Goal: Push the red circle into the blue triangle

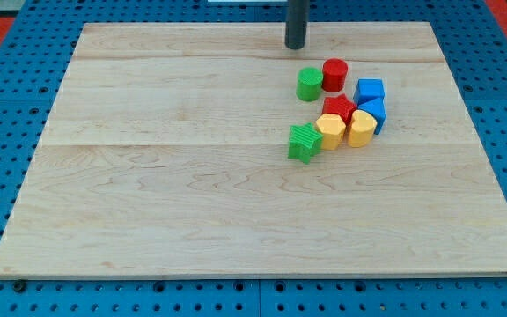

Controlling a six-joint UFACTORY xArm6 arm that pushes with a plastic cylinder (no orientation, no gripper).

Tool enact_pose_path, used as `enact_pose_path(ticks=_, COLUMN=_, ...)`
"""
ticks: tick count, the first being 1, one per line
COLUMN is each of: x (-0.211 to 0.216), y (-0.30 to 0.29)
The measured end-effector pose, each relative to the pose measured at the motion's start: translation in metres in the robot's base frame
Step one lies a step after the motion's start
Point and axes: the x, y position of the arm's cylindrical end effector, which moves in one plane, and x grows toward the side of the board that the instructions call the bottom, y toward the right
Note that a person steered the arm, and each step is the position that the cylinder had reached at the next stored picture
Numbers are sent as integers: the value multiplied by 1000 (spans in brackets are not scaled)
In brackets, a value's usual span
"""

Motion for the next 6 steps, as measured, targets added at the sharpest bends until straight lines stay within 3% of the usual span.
enact_pose_path(ticks=1, x=46, y=42)
enact_pose_path(ticks=2, x=22, y=13)
enact_pose_path(ticks=4, x=78, y=41)
enact_pose_path(ticks=6, x=-26, y=64)
